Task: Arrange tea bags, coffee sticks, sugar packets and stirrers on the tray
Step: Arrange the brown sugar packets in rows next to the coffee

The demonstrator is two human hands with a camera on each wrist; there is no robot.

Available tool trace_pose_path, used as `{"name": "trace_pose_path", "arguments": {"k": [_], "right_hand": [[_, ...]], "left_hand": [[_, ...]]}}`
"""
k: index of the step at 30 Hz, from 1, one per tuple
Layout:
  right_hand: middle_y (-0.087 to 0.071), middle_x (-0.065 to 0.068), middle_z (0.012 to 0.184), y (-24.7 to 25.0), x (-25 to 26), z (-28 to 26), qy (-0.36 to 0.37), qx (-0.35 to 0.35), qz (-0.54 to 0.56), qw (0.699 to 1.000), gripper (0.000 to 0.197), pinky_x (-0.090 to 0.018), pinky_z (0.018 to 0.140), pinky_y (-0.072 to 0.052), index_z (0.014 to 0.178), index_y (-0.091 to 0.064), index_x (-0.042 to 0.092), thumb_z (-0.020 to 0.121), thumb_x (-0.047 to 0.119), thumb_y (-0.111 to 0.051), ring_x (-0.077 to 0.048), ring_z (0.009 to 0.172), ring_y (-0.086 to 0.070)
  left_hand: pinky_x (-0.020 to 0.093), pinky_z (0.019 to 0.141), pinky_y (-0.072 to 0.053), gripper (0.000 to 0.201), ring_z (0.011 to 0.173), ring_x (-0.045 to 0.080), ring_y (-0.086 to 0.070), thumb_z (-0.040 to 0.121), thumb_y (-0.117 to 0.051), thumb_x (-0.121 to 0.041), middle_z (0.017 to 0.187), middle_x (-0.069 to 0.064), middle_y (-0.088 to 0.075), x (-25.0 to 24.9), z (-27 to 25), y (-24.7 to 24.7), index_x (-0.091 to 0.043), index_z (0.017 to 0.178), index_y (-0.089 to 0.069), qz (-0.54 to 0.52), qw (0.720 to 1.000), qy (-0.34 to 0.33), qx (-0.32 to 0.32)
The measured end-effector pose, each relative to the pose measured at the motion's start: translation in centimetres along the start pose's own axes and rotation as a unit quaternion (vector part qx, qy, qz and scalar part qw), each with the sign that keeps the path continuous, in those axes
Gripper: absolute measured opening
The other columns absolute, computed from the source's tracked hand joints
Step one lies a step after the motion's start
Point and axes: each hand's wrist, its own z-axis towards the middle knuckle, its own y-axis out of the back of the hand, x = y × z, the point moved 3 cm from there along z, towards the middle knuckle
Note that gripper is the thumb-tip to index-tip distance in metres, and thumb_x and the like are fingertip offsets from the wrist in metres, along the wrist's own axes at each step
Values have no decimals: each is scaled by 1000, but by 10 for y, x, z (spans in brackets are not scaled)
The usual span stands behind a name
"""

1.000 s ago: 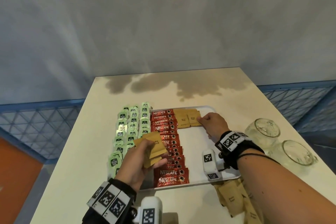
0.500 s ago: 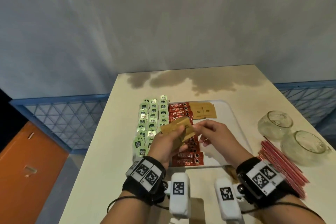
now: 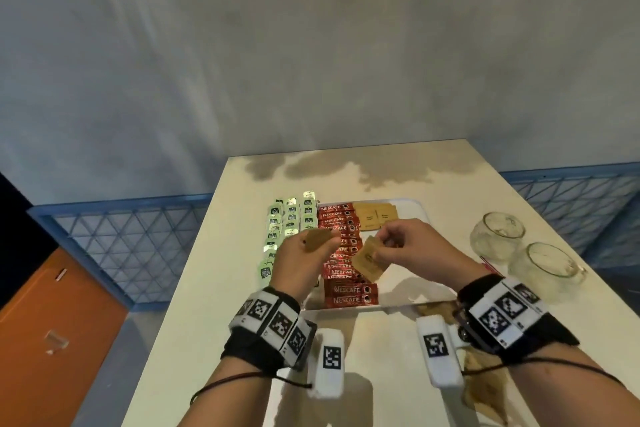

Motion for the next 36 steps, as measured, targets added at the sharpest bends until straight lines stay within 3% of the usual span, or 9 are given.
{"name": "trace_pose_path", "arguments": {"k": [3,6,8,14,19,23,28,33,36], "right_hand": [[-73,-3,85,7,16,0,30,32,-32,999,2,-38,80,-54,83,-72,17,83,15,-72,-20,83,-67],[-73,-5,90,9,24,1,35,44,-38,998,3,-37,83,-53,86,-73,17,86,16,-71,-20,87,-66],[-73,-7,90,9,24,4,32,38,-10,999,3,-37,81,-54,88,-74,16,86,17,-73,-21,85,-66],[-73,0,79,-6,2,0,-8,-16,119,993,12,-23,68,-53,90,-68,11,84,17,-75,-6,70,-68],[-70,-4,78,-24,-40,10,-82,-67,188,976,13,-24,60,-52,92,-67,2,87,13,-73,-12,65,-63],[-60,-9,67,-14,-78,41,-171,-127,224,951,10,-30,50,-40,92,-66,0,92,10,-65,-18,56,-50],[-51,-18,70,-14,-106,86,-209,-142,234,939,15,-27,43,-31,79,-58,0,94,1,-59,-18,49,-40],[-60,-16,67,-20,-116,112,-222,-150,197,943,15,-29,45,-35,77,-63,0,89,8,-66,-20,48,-44],[-63,-14,64,-21,-117,117,-223,-152,175,947,19,-30,46,-37,72,-66,1,86,14,-69,-22,48,-46]], "left_hand": [[22,65,-48,5,71,4,-64,84,-74,-31,76,-13,-70,-13,-7,-9,-31,89,-72,102,991,-34,75],[20,60,-47,7,72,10,-65,85,-75,-27,76,-11,-69,-11,-10,-17,-29,86,-69,122,988,-39,90],[21,56,-48,7,72,13,-66,84,-75,-24,77,-6,-71,-8,-9,-19,-27,85,-69,91,993,-23,73],[20,56,-50,15,73,11,-68,86,-73,-23,83,-3,-74,-1,-3,-15,-17,100,-71,-21,998,51,42],[31,69,-60,20,88,22,-71,86,-72,-14,101,11,-73,19,5,-16,-9,105,-69,-105,976,174,84],[42,82,-60,30,103,31,-68,88,-65,-8,115,18,-65,34,20,-6,-5,117,-57,-193,956,212,61],[31,65,-55,18,80,20,-71,96,-44,0,81,7,-73,38,34,3,-2,109,-56,-227,950,207,61],[26,57,-58,22,87,23,-70,100,-44,-2,104,16,-71,41,37,5,-5,116,-59,-282,932,219,61],[28,61,-61,24,96,28,-70,100,-44,-3,111,19,-70,44,42,5,-4,120,-58,-313,921,226,47]]}}
